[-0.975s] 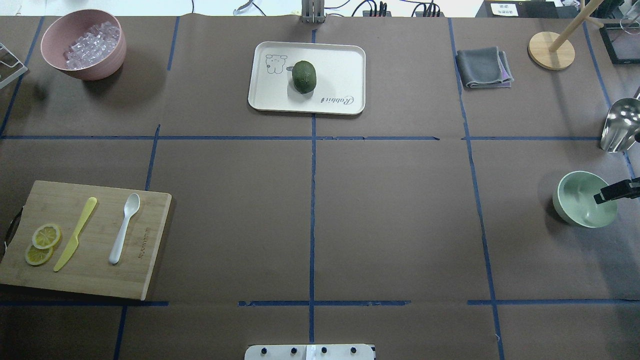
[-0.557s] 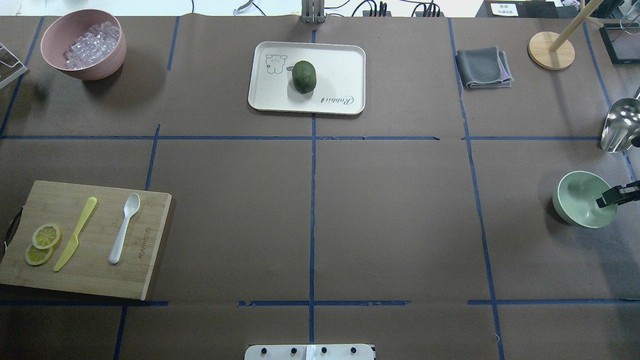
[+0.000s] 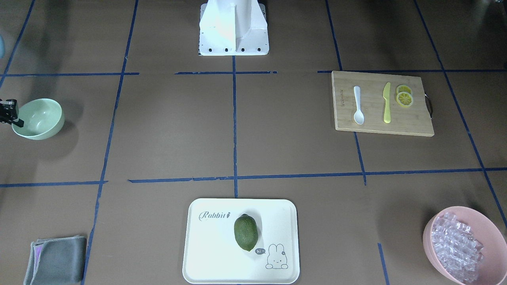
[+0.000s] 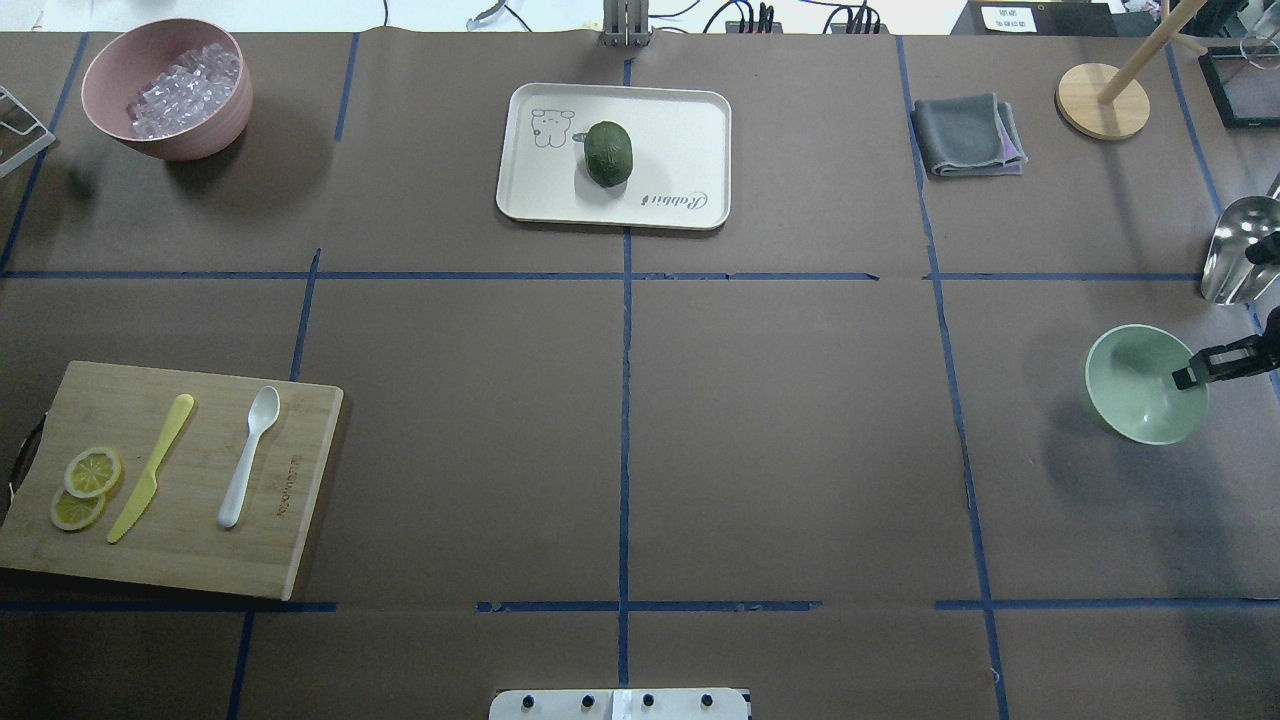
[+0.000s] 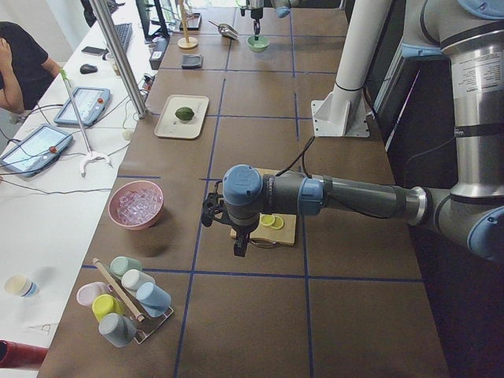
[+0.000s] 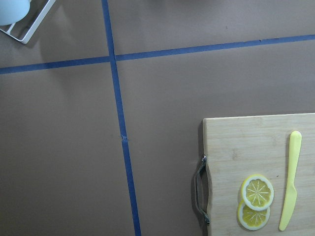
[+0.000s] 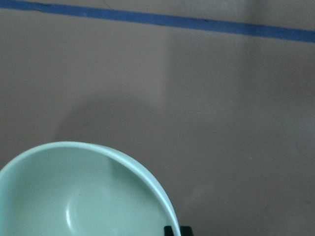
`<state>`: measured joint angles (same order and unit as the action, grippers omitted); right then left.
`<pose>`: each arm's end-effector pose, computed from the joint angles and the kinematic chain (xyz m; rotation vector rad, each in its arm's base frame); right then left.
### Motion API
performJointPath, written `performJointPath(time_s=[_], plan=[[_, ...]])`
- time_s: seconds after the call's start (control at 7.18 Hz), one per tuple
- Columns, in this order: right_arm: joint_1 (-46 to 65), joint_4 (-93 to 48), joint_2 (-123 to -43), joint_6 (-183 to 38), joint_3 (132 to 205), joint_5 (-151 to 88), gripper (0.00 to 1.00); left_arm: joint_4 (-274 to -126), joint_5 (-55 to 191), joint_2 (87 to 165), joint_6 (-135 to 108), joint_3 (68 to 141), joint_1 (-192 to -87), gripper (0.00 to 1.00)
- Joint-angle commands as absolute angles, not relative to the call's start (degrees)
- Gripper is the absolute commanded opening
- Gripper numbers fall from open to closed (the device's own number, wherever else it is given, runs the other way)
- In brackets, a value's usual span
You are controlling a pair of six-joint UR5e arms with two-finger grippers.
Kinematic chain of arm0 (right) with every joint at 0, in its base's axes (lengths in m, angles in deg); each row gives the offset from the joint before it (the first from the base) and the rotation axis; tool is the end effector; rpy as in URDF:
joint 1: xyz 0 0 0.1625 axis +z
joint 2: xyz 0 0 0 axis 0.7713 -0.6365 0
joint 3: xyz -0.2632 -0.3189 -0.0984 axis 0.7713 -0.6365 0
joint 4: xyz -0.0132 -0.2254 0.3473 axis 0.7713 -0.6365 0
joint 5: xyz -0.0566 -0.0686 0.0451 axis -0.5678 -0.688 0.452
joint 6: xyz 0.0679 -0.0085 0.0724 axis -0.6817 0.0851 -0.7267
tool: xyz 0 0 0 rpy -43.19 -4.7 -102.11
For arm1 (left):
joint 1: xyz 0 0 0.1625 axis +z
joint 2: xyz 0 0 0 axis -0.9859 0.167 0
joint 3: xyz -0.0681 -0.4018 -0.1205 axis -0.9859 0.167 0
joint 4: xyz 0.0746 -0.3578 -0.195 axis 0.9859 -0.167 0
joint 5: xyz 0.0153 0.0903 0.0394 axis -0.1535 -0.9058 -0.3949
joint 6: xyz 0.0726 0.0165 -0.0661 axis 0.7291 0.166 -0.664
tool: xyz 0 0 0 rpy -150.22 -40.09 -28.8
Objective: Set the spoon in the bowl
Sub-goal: 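Carry the green bowl with the right gripper toward the table center and set it down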
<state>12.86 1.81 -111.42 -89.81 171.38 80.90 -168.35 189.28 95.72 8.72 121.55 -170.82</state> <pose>-0.1483 -0.4339 0.5997 0.1084 -0.9522 -0.1219 -0.0569 -0.4113 0.5849 0.1013 0.9208 0.1314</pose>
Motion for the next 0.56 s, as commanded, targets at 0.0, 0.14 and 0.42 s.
performJointPath(time_s=[0.0,0.14,0.42], plan=[[6.9,1.7,-105.4,-106.2,176.5,82.7,0.00,-168.3,189.3,95.7,8.7,122.1,-170.8,1.00],[2.0,1.6,-100.1,-116.5,177.3,82.0,0.00,-168.3,189.4,95.7,8.7,122.1,-170.7,1.00],[-10.1,0.6,-88.9,-133.7,176.3,74.9,0.00,-168.3,191.7,95.7,8.6,122.1,-170.7,1.00]])
